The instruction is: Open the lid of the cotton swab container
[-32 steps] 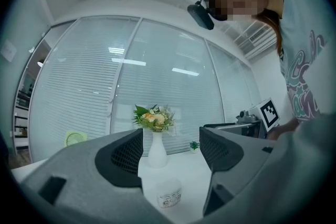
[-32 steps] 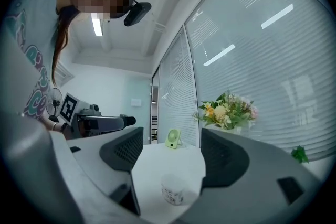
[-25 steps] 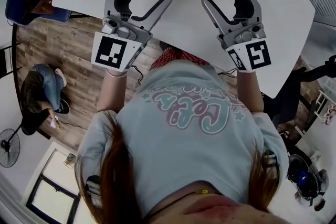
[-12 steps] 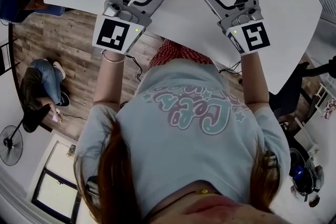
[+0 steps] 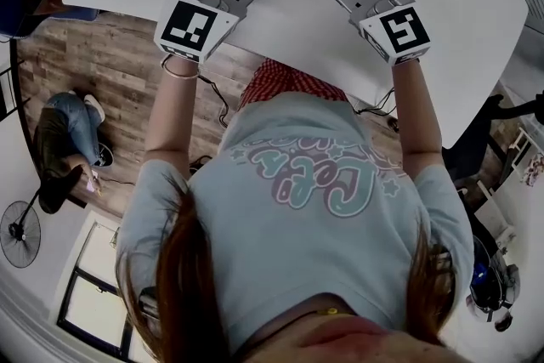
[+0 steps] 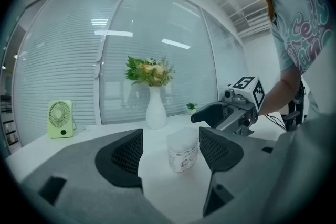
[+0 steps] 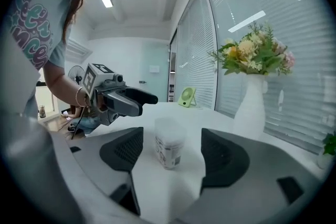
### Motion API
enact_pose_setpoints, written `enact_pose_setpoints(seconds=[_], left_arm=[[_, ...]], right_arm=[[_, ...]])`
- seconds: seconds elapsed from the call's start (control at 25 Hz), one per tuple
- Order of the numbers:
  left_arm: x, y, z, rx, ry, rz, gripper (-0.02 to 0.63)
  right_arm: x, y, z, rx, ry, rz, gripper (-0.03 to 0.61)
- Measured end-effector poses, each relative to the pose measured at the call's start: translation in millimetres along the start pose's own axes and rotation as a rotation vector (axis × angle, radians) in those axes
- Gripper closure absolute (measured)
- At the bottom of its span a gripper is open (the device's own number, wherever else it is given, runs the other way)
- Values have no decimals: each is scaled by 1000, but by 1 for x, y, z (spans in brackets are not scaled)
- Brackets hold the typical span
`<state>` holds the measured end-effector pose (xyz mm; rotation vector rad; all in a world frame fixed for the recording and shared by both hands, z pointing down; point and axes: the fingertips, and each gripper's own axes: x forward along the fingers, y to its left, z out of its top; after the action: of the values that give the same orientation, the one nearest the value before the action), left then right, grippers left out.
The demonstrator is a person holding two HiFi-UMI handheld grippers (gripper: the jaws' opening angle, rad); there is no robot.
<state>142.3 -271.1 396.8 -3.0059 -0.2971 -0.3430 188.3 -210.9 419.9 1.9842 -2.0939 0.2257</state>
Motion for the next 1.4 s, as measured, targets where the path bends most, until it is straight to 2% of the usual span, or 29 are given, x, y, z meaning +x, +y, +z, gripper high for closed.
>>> enact_pose_setpoints(seconds=[0.36,0.56,0.72,0.92,1.28,1.4], left_arm=[[29,-7,-31,51,88,-92,305],[40,-12,-41,91,134,-164,305],[48,-16,-48,125,164,-187,305],[71,-13,-58,127,213,-216,305],[79,-18,-64,202,279,-288,305],[88,-25,-68,198,307,-336,305]], right_arm=[[15,-11,-30,-18,55,38,247],[19,-9,-34,-49,70,75,251],[19,-9,-37,-48,80,78,256],[25,-27,-49,-28,119,98,259],[30,-22,-46,-112,159,138,330],[30,-24,-51,-123,173,163,343]])
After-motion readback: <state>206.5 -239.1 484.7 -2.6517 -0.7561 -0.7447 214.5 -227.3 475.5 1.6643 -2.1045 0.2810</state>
